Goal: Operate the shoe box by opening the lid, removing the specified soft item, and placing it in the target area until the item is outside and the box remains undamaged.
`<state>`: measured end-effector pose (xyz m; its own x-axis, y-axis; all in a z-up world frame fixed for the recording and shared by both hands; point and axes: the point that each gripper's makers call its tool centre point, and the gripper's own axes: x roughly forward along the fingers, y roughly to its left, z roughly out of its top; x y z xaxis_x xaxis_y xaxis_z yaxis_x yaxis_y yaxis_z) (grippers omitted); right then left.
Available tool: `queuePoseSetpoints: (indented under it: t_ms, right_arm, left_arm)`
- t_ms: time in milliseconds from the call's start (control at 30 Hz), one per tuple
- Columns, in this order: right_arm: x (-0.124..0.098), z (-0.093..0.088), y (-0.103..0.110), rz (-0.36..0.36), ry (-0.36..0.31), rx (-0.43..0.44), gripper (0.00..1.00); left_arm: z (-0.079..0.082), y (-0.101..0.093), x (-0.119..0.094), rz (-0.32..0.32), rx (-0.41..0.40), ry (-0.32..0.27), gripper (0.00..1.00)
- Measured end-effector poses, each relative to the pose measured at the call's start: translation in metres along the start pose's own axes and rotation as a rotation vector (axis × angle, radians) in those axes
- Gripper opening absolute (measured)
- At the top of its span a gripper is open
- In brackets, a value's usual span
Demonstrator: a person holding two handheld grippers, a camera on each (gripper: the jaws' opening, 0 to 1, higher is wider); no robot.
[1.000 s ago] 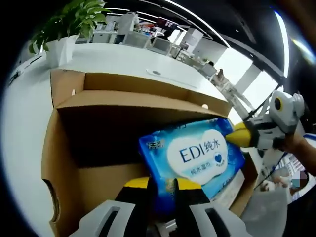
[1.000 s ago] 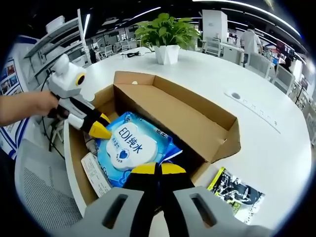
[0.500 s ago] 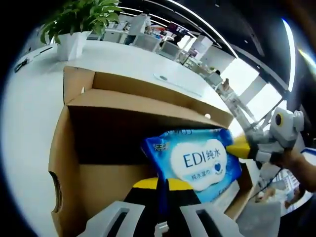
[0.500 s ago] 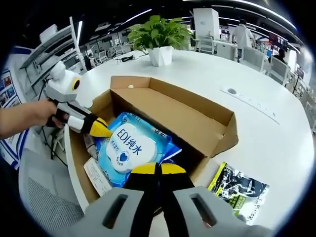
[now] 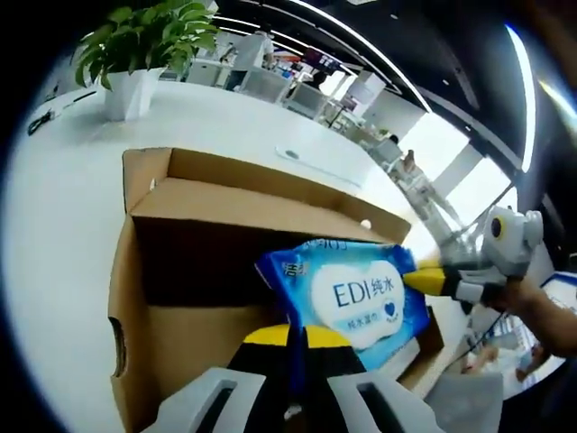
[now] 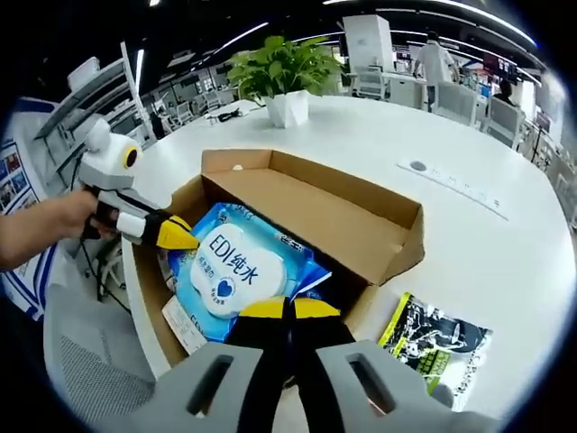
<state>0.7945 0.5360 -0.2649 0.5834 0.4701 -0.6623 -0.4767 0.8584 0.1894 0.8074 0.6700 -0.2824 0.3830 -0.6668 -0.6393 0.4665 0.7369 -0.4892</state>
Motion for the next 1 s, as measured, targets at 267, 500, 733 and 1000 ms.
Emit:
queuePoseSetpoints:
  t_ms: [267, 500, 733, 1000]
  right_arm:
    - [-0.011, 0.009, 0.001, 0.003, -0.027, 0.018, 0.00]
    - [-0.027, 0.016, -0.003, -0.005, -0.049, 0.041, 0.00]
    - [-0.040, 0.020, -0.015, -0.020, -0.069, 0.051, 0.00]
    - [-0.058, 0.022, -0.033, -0.046, -0.076, 0.053, 0.00]
  left_arm:
    - [0.011, -0.012, -0.012, 0.011, 0.026, -0.020, 0.02]
    - [0.022, -0.029, -0.020, -0.002, 0.034, -0.040, 0.02]
    - [0.034, -0.049, -0.023, -0.014, 0.069, -0.059, 0.02]
    - [0.037, -0.074, -0.015, -0.032, 0.091, -0.062, 0.02]
